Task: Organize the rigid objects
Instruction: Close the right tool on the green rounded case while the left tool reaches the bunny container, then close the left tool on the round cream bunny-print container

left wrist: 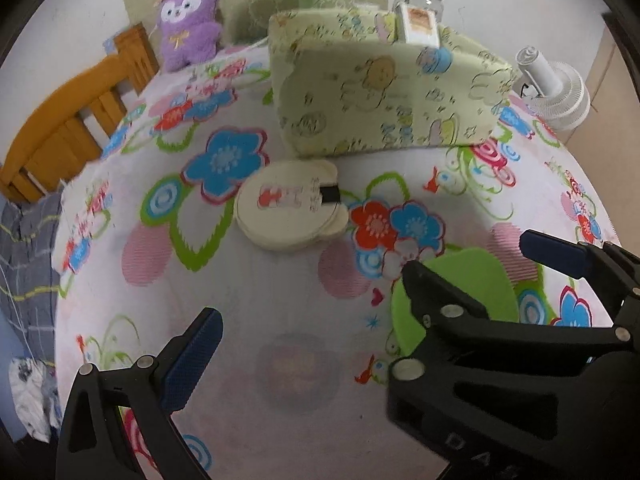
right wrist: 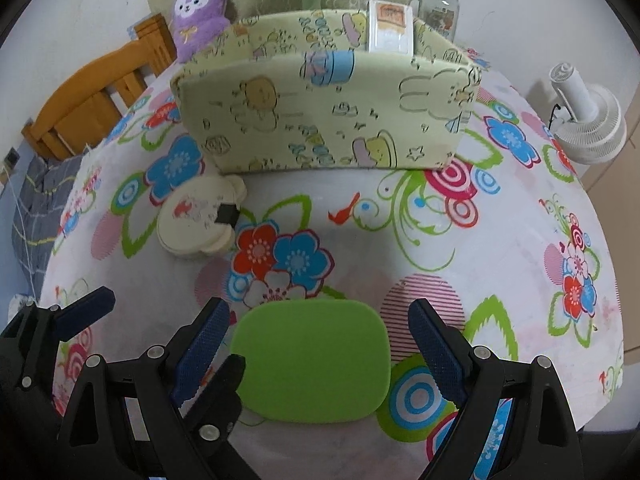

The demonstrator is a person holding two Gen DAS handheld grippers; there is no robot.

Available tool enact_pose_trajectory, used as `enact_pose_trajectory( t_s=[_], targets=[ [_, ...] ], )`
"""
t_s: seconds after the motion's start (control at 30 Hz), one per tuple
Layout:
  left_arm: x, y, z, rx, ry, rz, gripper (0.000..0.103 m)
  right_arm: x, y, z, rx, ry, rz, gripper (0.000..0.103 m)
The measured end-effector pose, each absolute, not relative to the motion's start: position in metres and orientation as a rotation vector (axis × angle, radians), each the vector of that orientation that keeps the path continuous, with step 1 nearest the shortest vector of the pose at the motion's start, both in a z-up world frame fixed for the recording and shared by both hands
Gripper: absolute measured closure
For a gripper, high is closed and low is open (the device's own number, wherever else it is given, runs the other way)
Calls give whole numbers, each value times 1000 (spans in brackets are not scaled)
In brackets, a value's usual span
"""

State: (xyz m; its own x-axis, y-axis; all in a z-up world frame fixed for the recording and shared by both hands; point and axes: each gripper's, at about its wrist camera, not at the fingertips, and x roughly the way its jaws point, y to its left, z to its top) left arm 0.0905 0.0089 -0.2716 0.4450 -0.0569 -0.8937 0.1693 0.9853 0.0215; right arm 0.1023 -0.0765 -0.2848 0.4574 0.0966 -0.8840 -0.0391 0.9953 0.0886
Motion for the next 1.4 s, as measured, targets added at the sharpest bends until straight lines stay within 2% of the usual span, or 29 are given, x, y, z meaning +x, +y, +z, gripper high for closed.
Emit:
enact_pose_trajectory(
  t_s=[0.67,0.73,0.8,1.4],
  targets=[
    [71,23,-290,118,1129,-104,0,95,-62,-309,23,1155,78,2],
    [70,23,-290,112,1125,-100,0,95,-62,-310,18,1153,80,2],
    [70,22,-290,115,1126,-97,0,95,-61,-310,8,1155,57,8],
    [105,7,-279,107,1088,-104,0,121,-76,-295,7,1121,-31,8]
  ],
)
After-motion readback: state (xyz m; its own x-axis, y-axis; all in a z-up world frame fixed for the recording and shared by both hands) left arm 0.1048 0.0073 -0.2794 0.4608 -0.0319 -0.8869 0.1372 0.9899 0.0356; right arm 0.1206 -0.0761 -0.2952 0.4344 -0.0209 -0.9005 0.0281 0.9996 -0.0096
